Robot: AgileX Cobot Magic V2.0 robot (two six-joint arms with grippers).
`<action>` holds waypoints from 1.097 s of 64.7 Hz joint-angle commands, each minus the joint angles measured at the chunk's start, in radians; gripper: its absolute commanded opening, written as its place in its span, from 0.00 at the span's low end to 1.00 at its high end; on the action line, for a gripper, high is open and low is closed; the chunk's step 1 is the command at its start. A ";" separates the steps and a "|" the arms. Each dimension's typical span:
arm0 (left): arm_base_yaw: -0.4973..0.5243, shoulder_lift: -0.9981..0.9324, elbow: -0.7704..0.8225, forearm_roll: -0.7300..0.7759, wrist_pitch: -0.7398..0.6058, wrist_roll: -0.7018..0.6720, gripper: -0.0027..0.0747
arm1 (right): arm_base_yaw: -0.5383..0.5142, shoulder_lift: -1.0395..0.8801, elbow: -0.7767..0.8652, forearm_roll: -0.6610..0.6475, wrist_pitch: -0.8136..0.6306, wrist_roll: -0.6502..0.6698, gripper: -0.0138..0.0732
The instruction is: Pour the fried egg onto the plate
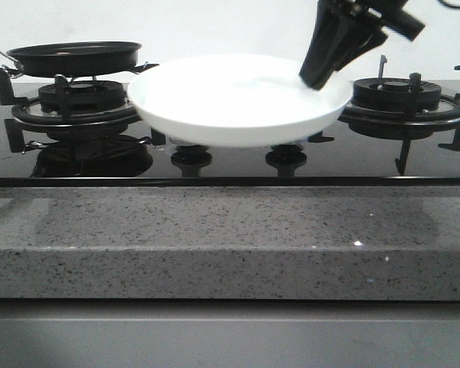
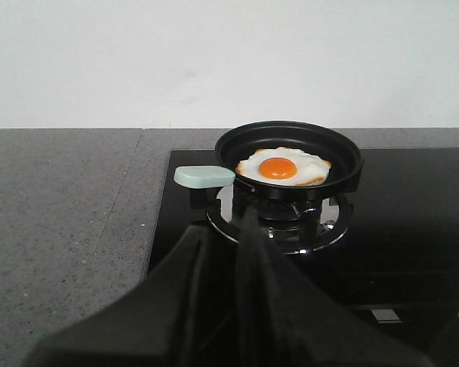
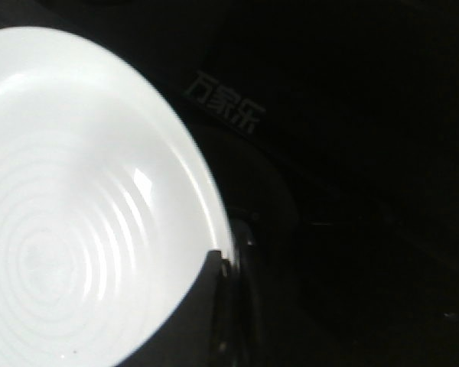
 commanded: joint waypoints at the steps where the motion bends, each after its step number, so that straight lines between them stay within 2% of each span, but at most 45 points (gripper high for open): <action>1: -0.008 0.009 -0.038 -0.002 -0.079 -0.009 0.17 | 0.001 -0.072 0.006 0.073 -0.082 -0.026 0.08; 16: -0.008 0.009 -0.038 -0.002 -0.079 -0.009 0.17 | 0.001 -0.078 0.016 0.091 -0.131 -0.031 0.08; 51: -0.008 0.009 -0.038 -0.002 -0.119 -0.009 0.17 | 0.001 -0.077 0.016 0.091 -0.119 -0.031 0.08; 71: -0.008 0.020 -0.038 -0.121 -0.122 -0.009 0.17 | 0.001 -0.077 0.016 0.091 -0.119 -0.031 0.08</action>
